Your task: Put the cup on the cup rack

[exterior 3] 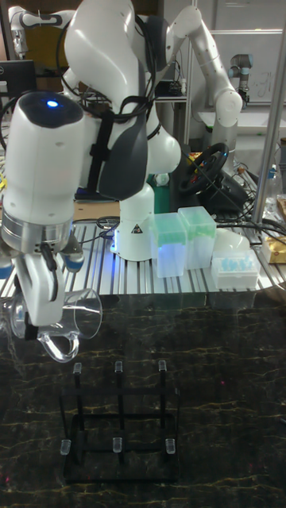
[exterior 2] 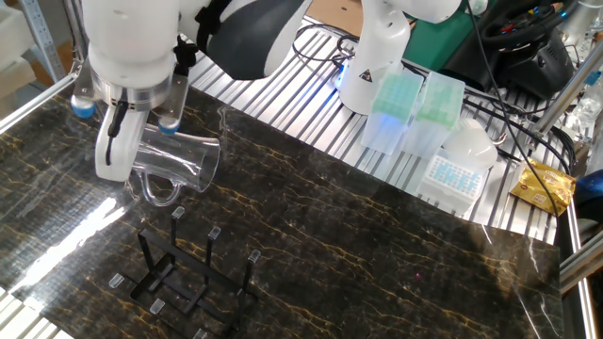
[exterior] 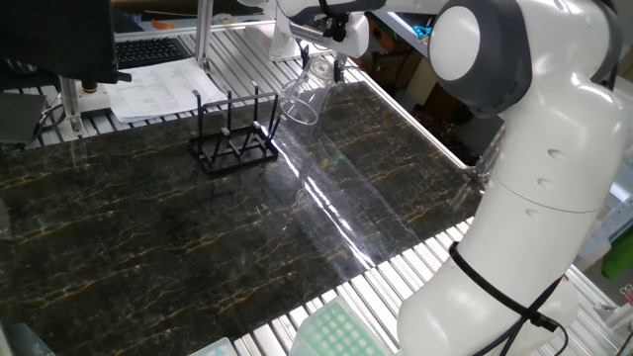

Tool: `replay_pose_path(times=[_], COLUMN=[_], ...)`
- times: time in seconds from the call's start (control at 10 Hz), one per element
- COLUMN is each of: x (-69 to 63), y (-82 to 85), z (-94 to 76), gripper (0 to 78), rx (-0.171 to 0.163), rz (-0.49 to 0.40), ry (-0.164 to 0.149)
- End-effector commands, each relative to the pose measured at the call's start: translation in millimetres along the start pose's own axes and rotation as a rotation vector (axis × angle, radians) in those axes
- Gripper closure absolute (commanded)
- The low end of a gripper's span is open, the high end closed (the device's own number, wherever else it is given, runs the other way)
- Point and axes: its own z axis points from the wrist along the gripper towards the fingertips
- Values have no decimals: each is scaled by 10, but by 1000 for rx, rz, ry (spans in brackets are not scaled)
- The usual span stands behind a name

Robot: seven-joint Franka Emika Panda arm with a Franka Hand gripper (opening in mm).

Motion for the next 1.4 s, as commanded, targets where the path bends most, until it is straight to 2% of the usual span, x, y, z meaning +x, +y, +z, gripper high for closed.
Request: replay_pose_path(times=[0.1, 0.2, 0.4, 0.5, 0.6, 1.0, 1.2, 1.3, 1.4], x=[-20, -20, -20, -20, -20, -20, -20, -20, -20], y=[-19, -19, -19, -19, -19, -19, -19, -19, -19], z=[-31, -31, -31, -31, -31, -31, -31, -31, -31], gripper=[764, 764, 764, 764, 764, 764, 764, 764, 764], rx=[14, 15, 13, 21, 1, -3, -2, -6, -18], rz=[60, 62, 22, -17, -52, -88, -64, -94, -133], ry=[-28, -30, -2, 14, 45, 51, 71, 75, 95])
